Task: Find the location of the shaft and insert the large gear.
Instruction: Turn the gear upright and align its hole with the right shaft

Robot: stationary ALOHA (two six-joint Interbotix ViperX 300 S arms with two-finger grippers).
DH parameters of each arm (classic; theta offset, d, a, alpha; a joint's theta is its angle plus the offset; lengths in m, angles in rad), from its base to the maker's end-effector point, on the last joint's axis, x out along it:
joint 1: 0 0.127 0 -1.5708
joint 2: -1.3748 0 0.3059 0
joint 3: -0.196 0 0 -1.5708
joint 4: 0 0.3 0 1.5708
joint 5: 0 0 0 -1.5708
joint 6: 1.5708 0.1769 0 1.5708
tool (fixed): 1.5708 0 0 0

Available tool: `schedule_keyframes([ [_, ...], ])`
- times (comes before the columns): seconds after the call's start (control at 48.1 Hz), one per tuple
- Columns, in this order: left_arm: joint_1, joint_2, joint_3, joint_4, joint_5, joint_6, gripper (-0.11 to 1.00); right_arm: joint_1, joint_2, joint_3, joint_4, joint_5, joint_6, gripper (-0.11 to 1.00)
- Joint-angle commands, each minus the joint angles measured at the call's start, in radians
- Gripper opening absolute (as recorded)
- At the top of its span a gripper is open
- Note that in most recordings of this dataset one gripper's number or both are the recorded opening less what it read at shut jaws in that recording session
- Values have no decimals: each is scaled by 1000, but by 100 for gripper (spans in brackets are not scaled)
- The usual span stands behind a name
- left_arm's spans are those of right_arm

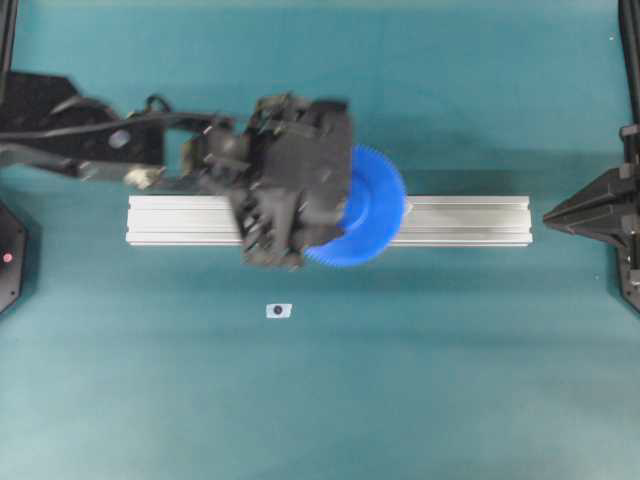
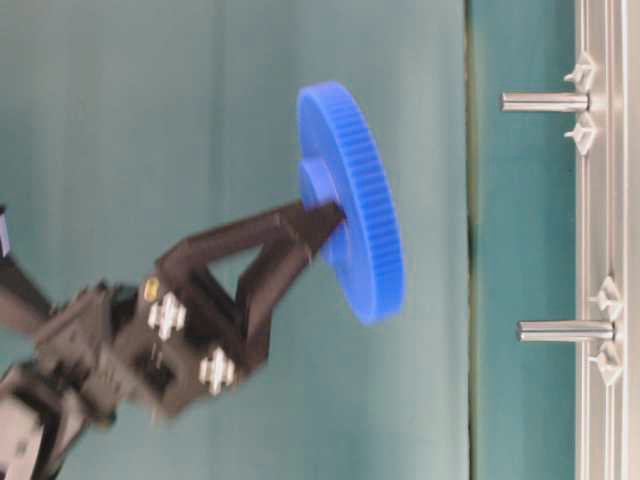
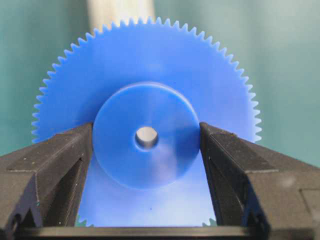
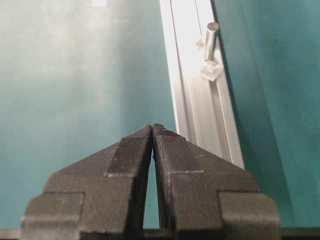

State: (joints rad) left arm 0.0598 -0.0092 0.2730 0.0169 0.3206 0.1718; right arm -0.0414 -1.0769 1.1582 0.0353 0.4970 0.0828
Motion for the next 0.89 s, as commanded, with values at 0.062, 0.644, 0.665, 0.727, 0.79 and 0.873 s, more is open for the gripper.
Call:
schedule_keyframes([
  [0.062,-5,52,-103,2,55,-11,72,-2,6,-11,2,-5,11,14],
  [0.644,18,199,-169,2,12,9,72,-3,-3,0,2,-11,11,14],
  [0.665,20,202,-169,2,9,8,72,-3,-6,2,0,-11,11,14],
  [0.727,23,215,-173,3,3,8,72,-3,-14,3,0,-8,11,14],
  [0.79,26,227,-179,2,2,8,72,-3,-21,3,0,-5,11,14],
  [0.873,29,244,-187,3,0,8,72,-3,-32,6,0,-5,11,14],
])
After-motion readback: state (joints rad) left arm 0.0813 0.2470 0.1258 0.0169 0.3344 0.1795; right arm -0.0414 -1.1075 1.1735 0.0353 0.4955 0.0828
